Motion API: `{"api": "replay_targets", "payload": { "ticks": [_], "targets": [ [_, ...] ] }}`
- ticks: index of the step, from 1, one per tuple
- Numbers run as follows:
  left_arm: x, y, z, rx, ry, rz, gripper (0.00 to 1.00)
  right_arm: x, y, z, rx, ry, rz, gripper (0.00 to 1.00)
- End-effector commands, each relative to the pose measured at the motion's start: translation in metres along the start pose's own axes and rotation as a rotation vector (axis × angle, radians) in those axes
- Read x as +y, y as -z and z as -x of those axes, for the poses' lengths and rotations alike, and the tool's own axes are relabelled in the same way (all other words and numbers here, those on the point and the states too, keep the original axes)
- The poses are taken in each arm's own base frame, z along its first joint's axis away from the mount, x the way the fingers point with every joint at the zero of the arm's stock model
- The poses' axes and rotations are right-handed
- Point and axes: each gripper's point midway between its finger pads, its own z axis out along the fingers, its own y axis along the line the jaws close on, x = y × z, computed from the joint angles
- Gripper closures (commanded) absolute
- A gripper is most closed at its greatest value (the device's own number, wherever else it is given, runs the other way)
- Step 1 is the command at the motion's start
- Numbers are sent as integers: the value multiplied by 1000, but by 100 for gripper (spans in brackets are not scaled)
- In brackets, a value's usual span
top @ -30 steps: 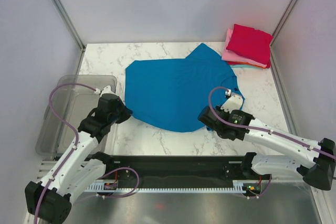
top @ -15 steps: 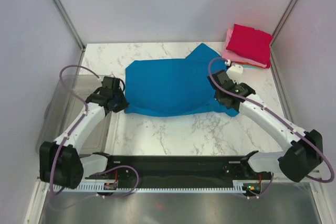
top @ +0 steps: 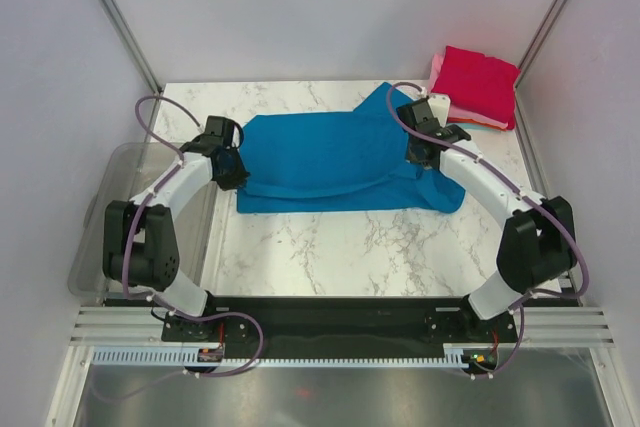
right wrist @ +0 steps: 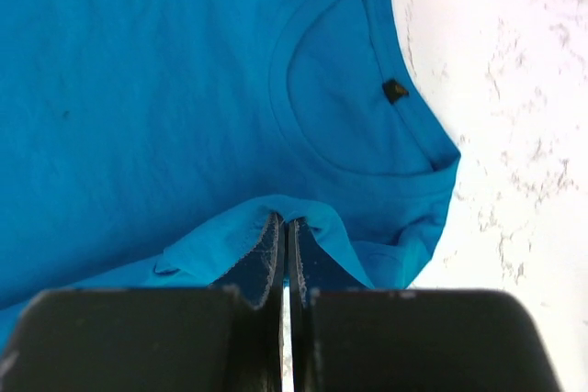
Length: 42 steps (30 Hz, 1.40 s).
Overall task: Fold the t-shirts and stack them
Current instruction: Fold the tshirt
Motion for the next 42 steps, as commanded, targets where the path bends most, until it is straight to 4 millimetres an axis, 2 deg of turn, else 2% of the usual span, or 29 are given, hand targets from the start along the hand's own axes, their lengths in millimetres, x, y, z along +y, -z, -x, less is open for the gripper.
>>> {"api": "replay_targets", "payload": {
  "ticks": [1, 7, 12, 14, 15, 16, 17, 18, 19, 21, 22, 23, 24, 25, 26, 27, 28, 29, 30, 31, 32, 33, 34, 35, 36, 37, 38, 41, 42],
  "targets": [
    [-5, -4, 19, -17, -38, -12, 98, 12, 1, 42, -83, 11, 31, 100],
    [-7, -22, 27, 24, -45, 10, 98, 15, -23, 46, -59, 40, 1, 100],
    [-7, -33, 32, 50, -46, 24, 95, 16, -51, 42, -17, 75, -23, 100],
    [-4, -39, 32, 74, -42, 39, 91, 17, -65, 43, 7, 73, -19, 95],
    [-5, -38, 40, 64, -29, 36, 90, 17, -72, 45, 13, 70, -20, 93],
    [-3, -38, 44, 64, -17, 40, 88, 19, -74, 60, -5, 51, -8, 88],
    [-6, -36, 47, 70, -2, 22, 83, 19, -92, 58, 28, 42, 4, 82],
    [-9, -30, 60, 49, 16, 4, 78, 21, -97, 66, 26, 49, 20, 74],
    [-12, -26, 66, 38, 25, -6, 62, 24, -110, 84, 17, 32, 33, 58],
    [-25, -10, 82, 18, 32, -51, 46, 20, -117, 96, 35, 44, 17, 44],
    [-29, -3, 87, 9, 35, -63, 40, 24, -117, 119, 3, 46, 24, 35],
    [-32, 7, 93, -11, 37, -78, 32, 17, -115, 121, 21, 51, 6, 33],
    [-35, 18, 99, -33, 36, -85, 29, 15, -111, 129, 10, 47, 8, 31],
    [-36, 25, 102, -48, 34, -93, 27, 10, -99, 140, -15, 34, 12, 30],
    [-40, 41, 107, -83, 31, -116, 26, 7, -90, 143, -27, 27, 17, 30],
    [-39, 44, 101, -80, 27, -119, 26, 8, -81, 142, -30, 22, 42, 30],
    [-41, 49, 98, -87, 19, -125, 26, 2, -65, 131, -21, 17, 63, 29],
    [-41, 52, 93, -88, 13, -127, 26, 5, -57, 133, -55, -10, 100, 29],
    [-41, 54, 77, -70, -2, -128, 27, 11, -50, 122, -40, -21, 165, 29],
    [-44, 55, 71, -78, -11, -140, 27, 5, -38, 94, -9, -27, 190, 29],
    [-47, 55, 62, -75, -18, -144, 27, 10, -34, 90, -27, -56, 238, 29],
    [-42, 52, 44, -57, -20, -141, 27, 14, -30, 77, -13, -56, 271, 29],
    [-48, 51, 40, -77, -26, -171, 28, 20, -24, 52, 16, -38, 313, 30],
    [-45, 48, 34, -75, -22, -174, 28, 22, -22, 41, 29, -26, 325, 30],
    [-40, 40, 15, -46, -26, -166, 29, 24, -21, 30, 39, 3, 329, 31],
    [-41, 42, 10, -56, -26, -182, 30, 21, -24, 15, 58, 26, 297, 32],
    [-39, 34, -2, -46, -13, -187, 30, 22, -24, 4, 80, 51, 285, 32],
    [-39, 27, -15, -42, 46, -219, 31, 1, -28, -24, 132, 63, 197, 33],
    [-32, 20, -28, -19, 58, -207, 31, -4, -27, -29, 134, 50, 177, 33]
  ]
}}
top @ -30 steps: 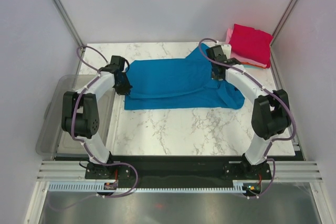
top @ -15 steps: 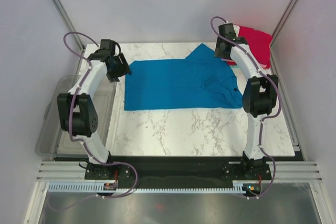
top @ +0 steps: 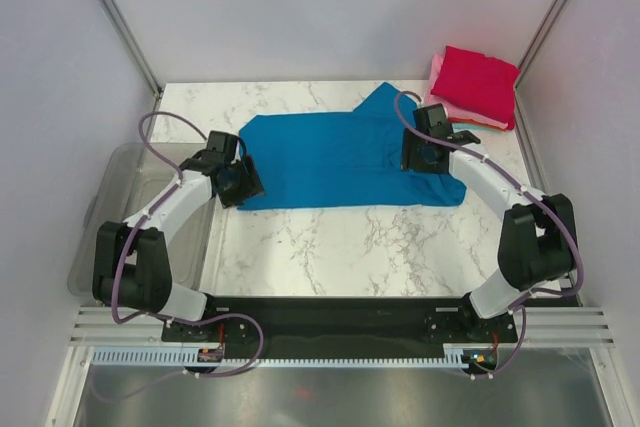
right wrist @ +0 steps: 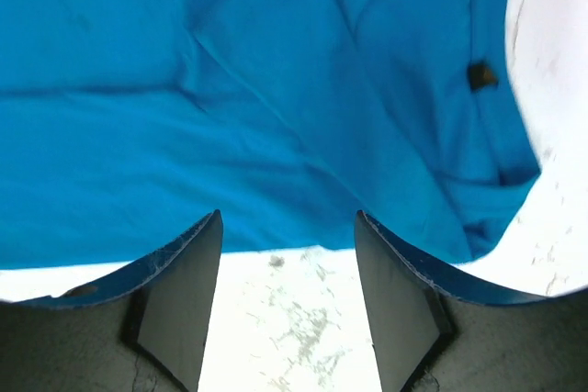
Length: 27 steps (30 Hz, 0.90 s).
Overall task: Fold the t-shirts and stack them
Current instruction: Fold the tshirt
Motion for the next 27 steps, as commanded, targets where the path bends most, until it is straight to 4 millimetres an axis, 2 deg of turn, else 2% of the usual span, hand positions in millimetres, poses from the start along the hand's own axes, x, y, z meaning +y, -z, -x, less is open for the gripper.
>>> {"api": "replay_targets", "payload": {
  "ticks": [1, 5, 6, 7, 10, 15, 17, 18, 22, 24, 25, 27],
  "targets": [
    [-12, 0, 6, -84, 84, -90, 30, -22, 1, -26, 13, -32, -78, 33],
    [9, -7, -8, -97, 120, -21, 27, -49, 10, -48, 5, -88, -161, 34],
    [10, -7, -9, -99, 126, -21, 26, -57, 9, -62, 28, -102, -179, 33],
    [18, -6, -8, -133, 143, 16, 25, -67, 12, -61, 14, -153, -192, 33],
    [22, -7, -6, -176, 162, 20, 22, -85, 9, -74, 1, -245, -199, 36],
    [32, -13, -7, -195, 181, 59, 22, -98, 5, -93, -7, -352, -184, 40],
    [36, -16, -7, -204, 185, 72, 22, -105, 3, -91, -24, -396, -183, 43],
    [36, -16, -7, -207, 188, 73, 22, -107, 0, -97, -14, -425, -173, 44],
    [39, -18, -4, -232, 192, 81, 23, -134, -8, -98, -26, -564, -150, 46],
    [40, -19, -2, -235, 187, 86, 23, -134, -13, -98, -21, -598, -107, 47],
    [41, -20, -3, -233, 189, 89, 23, -140, -15, -96, -31, -621, -108, 48],
    [42, -21, -2, -235, 190, 92, 23, -138, -16, -97, -33, -634, -81, 50]
  ]
}}
